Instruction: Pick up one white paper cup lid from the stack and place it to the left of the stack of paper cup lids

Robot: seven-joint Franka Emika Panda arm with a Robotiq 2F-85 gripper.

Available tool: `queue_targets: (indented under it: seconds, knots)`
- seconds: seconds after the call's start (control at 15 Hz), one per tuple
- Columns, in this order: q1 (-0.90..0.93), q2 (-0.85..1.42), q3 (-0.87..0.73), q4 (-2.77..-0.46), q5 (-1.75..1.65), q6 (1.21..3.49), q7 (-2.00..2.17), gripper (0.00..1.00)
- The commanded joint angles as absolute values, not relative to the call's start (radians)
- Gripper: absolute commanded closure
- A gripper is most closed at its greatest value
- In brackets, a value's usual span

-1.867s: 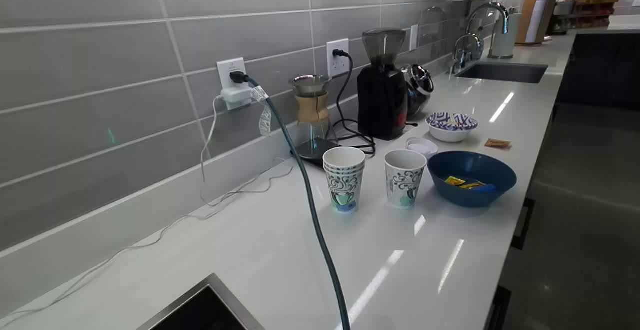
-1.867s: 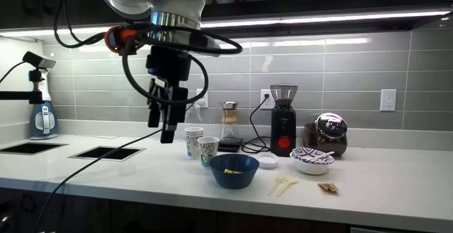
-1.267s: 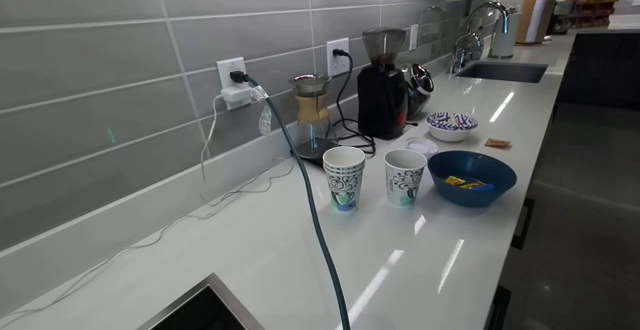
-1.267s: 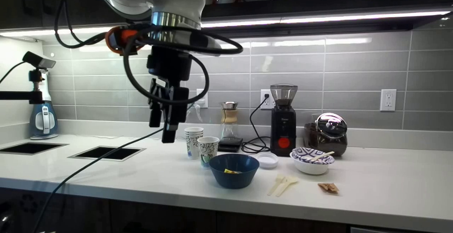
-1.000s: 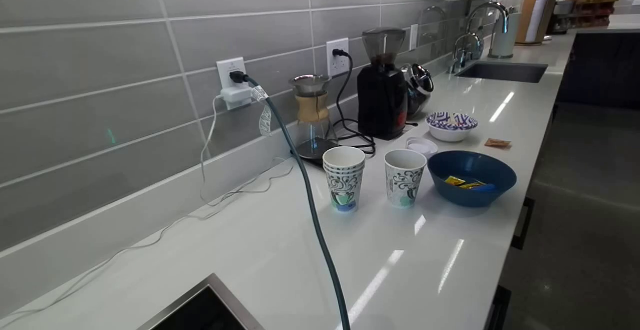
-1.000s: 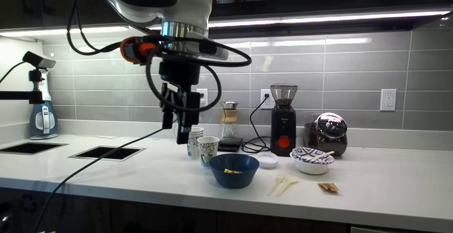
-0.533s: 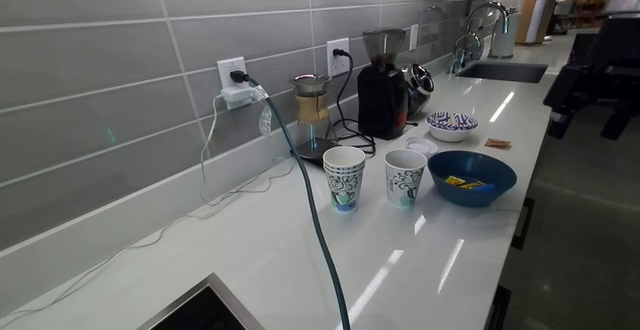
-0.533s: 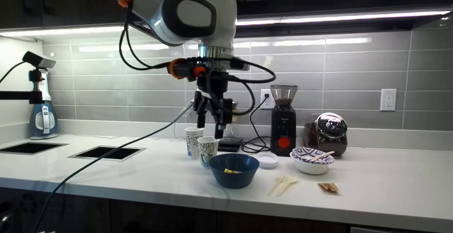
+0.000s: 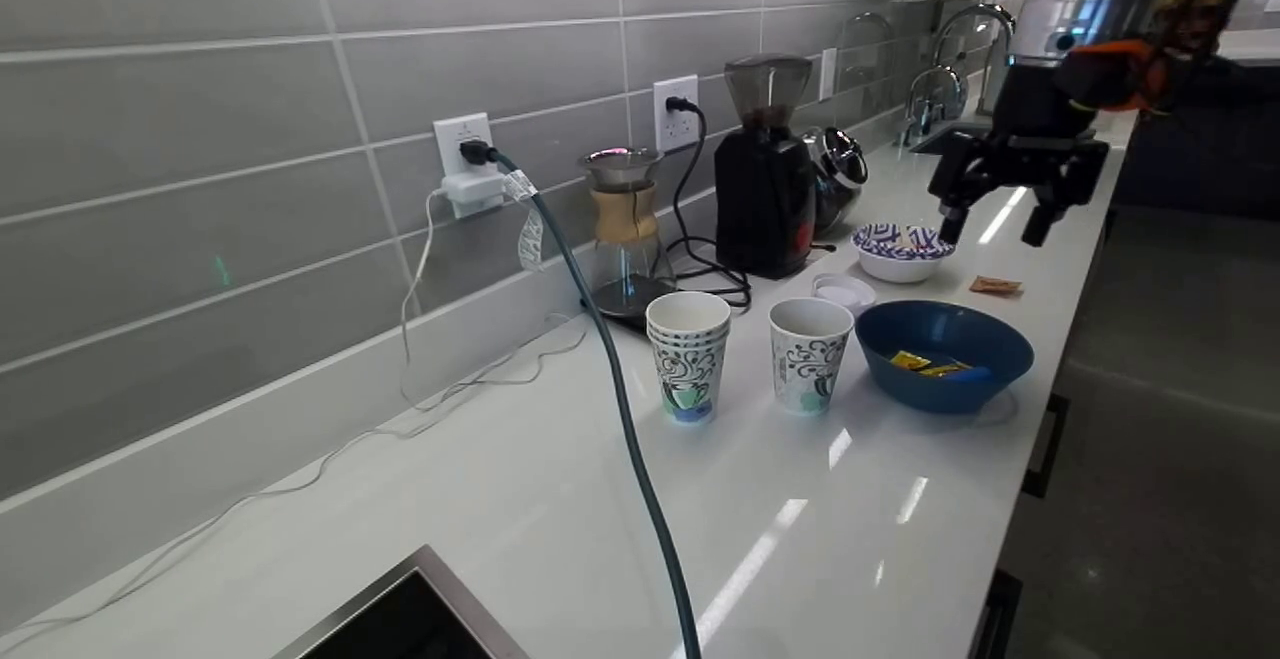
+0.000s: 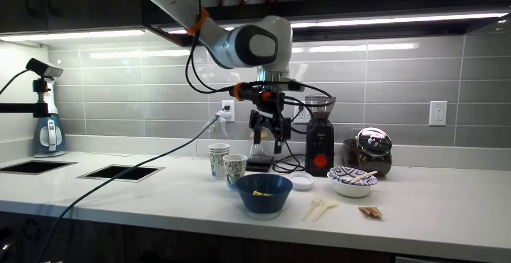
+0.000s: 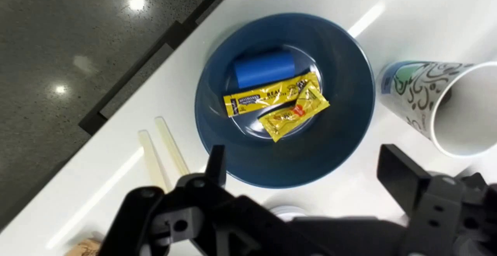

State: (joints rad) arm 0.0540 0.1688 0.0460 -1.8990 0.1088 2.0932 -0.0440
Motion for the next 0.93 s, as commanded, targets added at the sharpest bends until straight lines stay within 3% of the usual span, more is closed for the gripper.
queue_targets:
  seconds: [0.0,0.73,0.87]
  knots:
    - [0.080,0.332,0.069,-1.714,0.101,2.094,0.026,0.00]
    - [0.143,0.611,0.060,-1.500,0.082,2.300,0.151,0.00]
    - [0.145,0.642,0.058,-1.477,0.084,2.331,0.158,0.17]
